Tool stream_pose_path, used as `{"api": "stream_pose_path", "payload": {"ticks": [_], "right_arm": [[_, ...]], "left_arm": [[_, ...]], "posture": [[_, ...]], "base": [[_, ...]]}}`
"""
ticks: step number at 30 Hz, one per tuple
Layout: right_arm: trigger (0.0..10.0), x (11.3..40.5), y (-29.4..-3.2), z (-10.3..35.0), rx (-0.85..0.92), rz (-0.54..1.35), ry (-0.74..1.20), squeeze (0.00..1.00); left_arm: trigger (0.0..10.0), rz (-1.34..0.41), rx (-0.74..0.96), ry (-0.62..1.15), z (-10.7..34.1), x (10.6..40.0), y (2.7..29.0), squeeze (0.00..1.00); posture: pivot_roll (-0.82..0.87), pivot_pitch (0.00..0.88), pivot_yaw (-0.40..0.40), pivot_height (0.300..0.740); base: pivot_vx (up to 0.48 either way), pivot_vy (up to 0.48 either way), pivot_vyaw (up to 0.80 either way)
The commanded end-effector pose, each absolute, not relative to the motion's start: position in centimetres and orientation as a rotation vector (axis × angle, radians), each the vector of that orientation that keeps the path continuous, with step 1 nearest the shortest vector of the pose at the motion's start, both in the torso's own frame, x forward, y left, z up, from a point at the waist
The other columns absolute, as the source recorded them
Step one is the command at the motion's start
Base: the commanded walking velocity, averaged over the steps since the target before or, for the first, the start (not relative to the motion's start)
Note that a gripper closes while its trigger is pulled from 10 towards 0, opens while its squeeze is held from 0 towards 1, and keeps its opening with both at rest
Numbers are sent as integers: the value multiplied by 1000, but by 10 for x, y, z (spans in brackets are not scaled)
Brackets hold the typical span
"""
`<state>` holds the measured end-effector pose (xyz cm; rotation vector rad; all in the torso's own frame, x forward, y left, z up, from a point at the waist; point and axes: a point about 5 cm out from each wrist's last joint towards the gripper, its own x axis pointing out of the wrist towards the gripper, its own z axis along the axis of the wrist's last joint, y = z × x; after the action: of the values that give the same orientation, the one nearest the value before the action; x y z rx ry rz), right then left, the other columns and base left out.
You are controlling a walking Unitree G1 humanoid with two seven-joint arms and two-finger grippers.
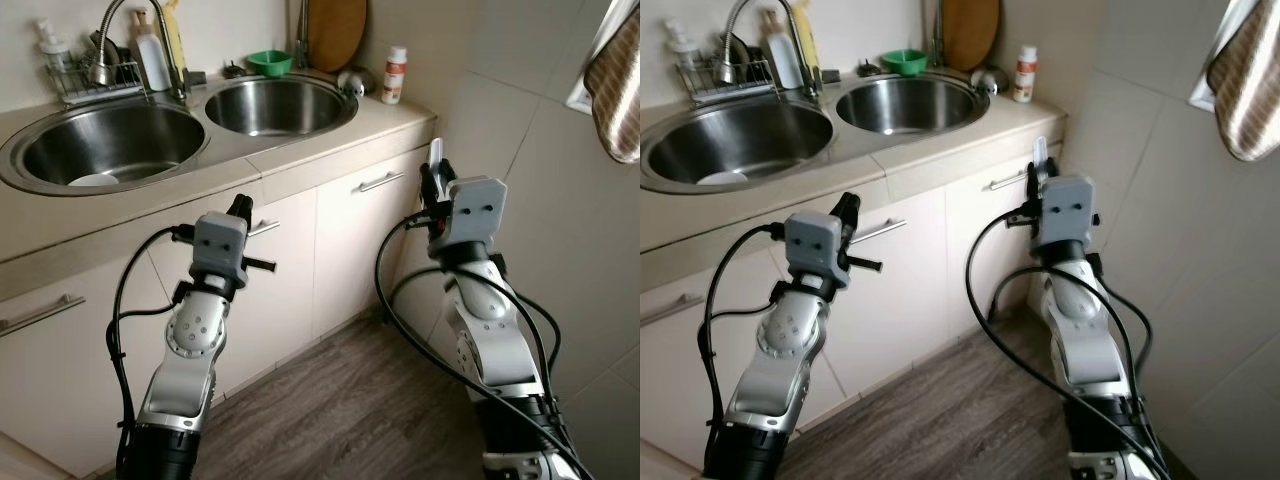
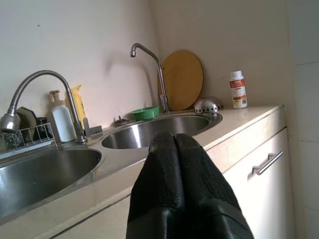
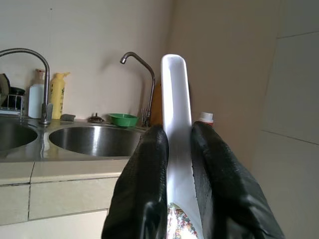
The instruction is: Kitchen organization
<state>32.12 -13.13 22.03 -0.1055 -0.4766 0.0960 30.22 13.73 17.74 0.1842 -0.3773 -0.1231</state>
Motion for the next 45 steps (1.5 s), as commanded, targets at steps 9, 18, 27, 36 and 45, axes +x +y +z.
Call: {"api": "stream_pose_path", "payload": {"ticks": [9,18,27,36,45], "right_arm": [[0,323,-138,225,-95,68,-516,0],[0,326,-140,228,-96,54,-522,0],[0,331,-142,236,-70,43,-551,0],[0,334,-140,238,-63,54,-557,0],[0,336,-136,237,-54,59,-551,0]], "left_arm": [[10000,-171,187,-435,189,301,124,0],[10000,-177,183,-448,192,300,122,0],[10000,-161,189,-468,199,303,126,0],[10000,-166,186,-475,200,301,122,0],[10000,-155,188,-473,201,300,125,0]], "posture": [[125,0,-23,740],[128,0,-17,740],[132,0,-8,740],[141,0,-7,740],[143,0,-5,740]], "base": [[386,0,490],[386,0,571],[385,0,89],[383,0,0],[385,0,0]]}}
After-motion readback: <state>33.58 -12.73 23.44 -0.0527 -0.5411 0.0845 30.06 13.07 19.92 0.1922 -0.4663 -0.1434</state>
